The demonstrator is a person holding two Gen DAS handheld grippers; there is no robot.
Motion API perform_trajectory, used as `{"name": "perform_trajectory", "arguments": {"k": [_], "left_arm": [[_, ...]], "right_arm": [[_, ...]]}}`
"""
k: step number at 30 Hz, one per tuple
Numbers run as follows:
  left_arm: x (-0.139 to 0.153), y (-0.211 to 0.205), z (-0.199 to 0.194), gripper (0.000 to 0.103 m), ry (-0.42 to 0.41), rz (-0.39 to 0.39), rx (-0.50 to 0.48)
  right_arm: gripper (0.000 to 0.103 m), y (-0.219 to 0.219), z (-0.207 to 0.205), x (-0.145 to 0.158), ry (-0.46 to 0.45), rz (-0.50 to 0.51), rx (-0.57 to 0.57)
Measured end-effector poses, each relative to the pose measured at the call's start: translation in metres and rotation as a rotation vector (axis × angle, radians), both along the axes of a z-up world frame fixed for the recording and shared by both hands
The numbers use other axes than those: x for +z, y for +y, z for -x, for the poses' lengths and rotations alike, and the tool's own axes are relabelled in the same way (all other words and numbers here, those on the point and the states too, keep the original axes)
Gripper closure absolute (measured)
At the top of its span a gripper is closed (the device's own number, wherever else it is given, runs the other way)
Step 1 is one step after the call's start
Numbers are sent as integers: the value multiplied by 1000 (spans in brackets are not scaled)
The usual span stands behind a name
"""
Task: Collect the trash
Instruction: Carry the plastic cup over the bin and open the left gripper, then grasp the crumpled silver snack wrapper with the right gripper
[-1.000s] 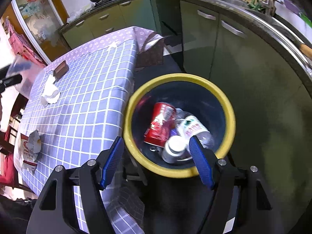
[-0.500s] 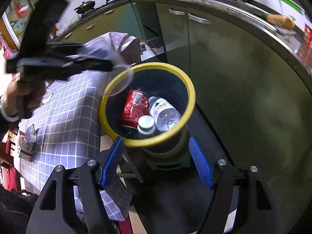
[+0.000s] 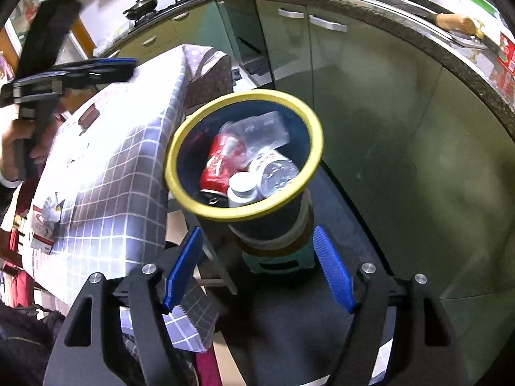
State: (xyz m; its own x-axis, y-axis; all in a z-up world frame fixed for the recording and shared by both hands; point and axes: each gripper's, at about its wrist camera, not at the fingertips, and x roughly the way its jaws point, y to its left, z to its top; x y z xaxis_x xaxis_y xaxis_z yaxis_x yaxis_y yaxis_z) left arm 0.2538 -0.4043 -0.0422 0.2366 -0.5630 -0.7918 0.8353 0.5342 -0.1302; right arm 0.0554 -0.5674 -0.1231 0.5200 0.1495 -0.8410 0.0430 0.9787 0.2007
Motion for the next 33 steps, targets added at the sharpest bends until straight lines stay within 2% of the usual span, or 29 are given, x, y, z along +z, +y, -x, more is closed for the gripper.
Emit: {"name": "perform_trajectory", "arguments": {"k": [6,11,18,27,33], "left_arm": [[27,99,14,18,-31,42,106],[34,181,27,18,-68,54,216],[32,294,48,17,-78,82,389],[13,412,73,17,-67,111,613],[4,447,93,17,-69,138,696]], "right_arm": [[32,61,-10,7,-9,-12,110],[32,145,-21,21,-56,-51,293],[32,266,-37,27,-67,-68,544],[32,354,-67,13,1,-74,664],[34,375,-79,-1,49,-41,669]]}}
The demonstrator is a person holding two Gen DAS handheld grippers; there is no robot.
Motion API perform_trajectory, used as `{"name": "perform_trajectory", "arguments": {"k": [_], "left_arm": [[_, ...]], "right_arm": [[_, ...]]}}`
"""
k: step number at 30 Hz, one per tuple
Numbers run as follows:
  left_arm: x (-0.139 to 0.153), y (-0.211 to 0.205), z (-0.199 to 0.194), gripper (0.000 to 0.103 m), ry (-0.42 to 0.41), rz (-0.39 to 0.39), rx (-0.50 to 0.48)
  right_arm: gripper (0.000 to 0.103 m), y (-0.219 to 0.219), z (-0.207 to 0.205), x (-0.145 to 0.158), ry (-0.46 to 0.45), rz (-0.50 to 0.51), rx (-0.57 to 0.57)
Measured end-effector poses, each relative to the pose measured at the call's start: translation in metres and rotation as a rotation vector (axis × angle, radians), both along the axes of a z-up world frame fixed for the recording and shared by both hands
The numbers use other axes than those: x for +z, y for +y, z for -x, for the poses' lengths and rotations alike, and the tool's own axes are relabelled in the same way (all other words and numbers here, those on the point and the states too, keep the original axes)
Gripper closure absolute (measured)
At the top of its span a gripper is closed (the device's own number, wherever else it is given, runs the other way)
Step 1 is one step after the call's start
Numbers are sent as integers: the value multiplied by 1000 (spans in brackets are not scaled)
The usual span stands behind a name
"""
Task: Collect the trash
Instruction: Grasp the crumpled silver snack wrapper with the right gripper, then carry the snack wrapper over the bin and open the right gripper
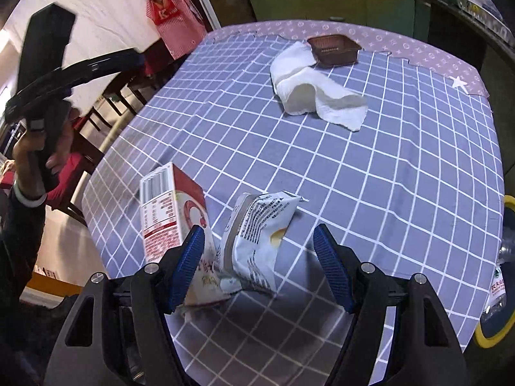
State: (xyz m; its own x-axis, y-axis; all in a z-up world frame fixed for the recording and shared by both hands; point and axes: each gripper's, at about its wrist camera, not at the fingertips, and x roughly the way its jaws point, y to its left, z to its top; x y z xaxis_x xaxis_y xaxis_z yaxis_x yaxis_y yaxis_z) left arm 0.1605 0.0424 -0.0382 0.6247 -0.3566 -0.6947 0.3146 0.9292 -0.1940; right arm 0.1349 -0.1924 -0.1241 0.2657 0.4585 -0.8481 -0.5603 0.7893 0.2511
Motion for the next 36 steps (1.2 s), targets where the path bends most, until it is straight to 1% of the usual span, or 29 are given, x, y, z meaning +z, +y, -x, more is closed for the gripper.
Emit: {"name": "perform_trajectory", "arguments": {"k": [3,6,11,13,16,17,18,19,20,24,26,30,32,34,35,36], "left_arm": [[-7,7,11,16,-2,-4,23],[-12,10,22,16,-13,-8,45],[-19,12,36,16,-7,23,63],[-21,10,40,16,0,24,64],[-24,7,44,16,-1,29,65],[-25,6,45,16,-3,31,66],[-26,6,45,16,-4,33,68],[-27,5,46,16,-6,35,69],[-28,4,48,16,-7,37,70],[-29,0,52,16,-22,23,72],[-28,-3,55,16,-33,17,73],[-26,-7,57,15,-38,48,71],[-26,-9,57,15,-40,51,71],[-27,-12,56,15,-36,58,67],[-27,-13,56,15,-34,59,65],[-28,-15,56,15,-32,60,63]], "right_arm": [[40,3,-4,-7,15,21,-6],[49,6,-6,-9,17,34,-4],[50,13,-11,-16,34,46,9],[59,16,-14,-20,46,49,22],[65,17,-18,-21,47,41,22],[66,16,-18,-20,51,30,21],[69,15,-19,-20,50,25,17],[77,13,-19,-19,40,23,13],[80,11,-19,-17,38,18,10],[80,-10,-14,-1,8,-18,-25],[80,-30,-12,12,-16,-37,-66],[80,-93,-14,39,-76,-47,-208],[79,-140,-18,50,-98,-43,-319],[78,-177,-22,55,-88,-33,-405],[78,-205,-27,55,-84,-19,-471],[78,-218,-29,54,-80,-8,-504]]}}
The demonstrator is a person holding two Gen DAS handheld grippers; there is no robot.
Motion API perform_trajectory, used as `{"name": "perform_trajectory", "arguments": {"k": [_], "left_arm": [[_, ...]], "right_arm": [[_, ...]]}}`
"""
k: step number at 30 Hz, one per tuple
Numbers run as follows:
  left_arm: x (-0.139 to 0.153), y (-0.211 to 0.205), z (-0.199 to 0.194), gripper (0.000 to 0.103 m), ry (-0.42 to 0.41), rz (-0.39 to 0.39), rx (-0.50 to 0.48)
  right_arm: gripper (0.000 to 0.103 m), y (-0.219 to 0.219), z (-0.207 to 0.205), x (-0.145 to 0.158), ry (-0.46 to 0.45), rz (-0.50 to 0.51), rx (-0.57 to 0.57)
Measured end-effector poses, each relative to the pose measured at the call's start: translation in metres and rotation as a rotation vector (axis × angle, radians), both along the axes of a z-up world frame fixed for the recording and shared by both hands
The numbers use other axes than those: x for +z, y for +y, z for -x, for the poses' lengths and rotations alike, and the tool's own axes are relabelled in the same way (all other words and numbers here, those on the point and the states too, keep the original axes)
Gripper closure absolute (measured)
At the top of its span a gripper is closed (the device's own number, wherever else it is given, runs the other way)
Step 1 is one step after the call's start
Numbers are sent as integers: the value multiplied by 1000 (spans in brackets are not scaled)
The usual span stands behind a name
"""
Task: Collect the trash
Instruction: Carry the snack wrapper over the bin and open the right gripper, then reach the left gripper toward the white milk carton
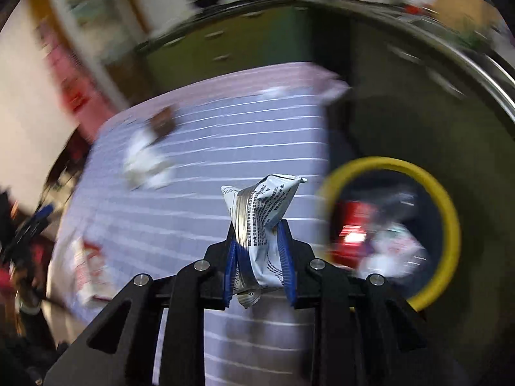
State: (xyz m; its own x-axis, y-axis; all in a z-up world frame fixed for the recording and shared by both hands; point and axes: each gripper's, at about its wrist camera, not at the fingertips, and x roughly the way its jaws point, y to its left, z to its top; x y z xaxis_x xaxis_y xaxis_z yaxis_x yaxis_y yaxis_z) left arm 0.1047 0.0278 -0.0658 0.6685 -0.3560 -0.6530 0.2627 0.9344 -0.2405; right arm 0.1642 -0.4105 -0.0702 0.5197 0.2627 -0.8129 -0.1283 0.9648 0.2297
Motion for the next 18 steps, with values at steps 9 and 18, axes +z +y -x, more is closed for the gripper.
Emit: {"name": "perform_trajectory", "arguments": {"k": [9,18], "left_arm": [[3,-14,-1,15,3,-9,-25],[5,-30,4,12,9,-26,-79]], "right_arm": [[59,-104,-36,-49,98,68,-254],[54,-92,-2,-33,23,-9,-226]]}}
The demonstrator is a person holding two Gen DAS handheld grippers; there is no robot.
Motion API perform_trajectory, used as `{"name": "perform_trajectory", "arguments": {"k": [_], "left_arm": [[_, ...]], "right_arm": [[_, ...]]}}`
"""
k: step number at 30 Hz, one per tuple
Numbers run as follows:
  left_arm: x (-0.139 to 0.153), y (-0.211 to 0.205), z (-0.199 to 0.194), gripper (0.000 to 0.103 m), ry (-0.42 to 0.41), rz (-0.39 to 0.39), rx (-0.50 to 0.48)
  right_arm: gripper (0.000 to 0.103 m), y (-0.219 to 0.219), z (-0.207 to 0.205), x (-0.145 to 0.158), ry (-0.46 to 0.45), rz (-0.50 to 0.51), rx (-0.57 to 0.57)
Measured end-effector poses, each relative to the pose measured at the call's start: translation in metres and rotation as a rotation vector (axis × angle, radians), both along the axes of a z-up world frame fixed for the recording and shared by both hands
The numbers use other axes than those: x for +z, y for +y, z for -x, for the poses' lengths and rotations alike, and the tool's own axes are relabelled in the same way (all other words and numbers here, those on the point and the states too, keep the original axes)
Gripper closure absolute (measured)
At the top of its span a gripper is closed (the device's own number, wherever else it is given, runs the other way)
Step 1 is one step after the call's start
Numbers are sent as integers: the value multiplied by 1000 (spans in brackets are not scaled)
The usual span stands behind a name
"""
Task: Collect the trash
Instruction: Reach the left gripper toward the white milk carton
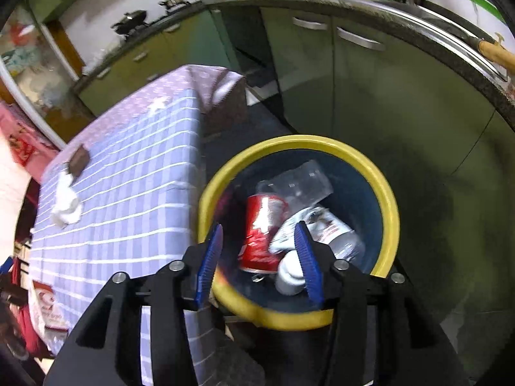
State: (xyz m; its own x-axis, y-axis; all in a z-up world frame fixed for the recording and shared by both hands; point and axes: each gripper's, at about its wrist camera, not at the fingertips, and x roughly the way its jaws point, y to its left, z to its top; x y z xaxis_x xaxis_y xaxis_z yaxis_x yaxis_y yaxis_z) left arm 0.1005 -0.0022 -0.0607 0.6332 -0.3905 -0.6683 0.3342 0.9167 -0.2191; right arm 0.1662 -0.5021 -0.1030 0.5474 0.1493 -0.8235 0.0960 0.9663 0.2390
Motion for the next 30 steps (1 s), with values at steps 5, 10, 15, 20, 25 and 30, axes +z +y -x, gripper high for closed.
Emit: {"name": "perform_trajectory", "arguments": {"k": [5,10,15,20,25,30], "left_arm": [[-2,-16,3,11,18,1,-75],[-5,-30,4,9,69,5,-83],[-12,-41,2,9,161,31,-46],[-19,-48,1,9,246,53,-10],[-18,-58,3,9,268,47,1],[-9,-62,4,9,241,25,2]], "right_arm": [[53,20,24,9,-17,-7,45],[50,32,35,10,-19,-6,72],[48,38,35,10,-30,-16,108],[47,46,31,5,-34,-28,158],[47,56,30,4,-45,-36,197],[47,92,15,16,-56,-25,299]]}}
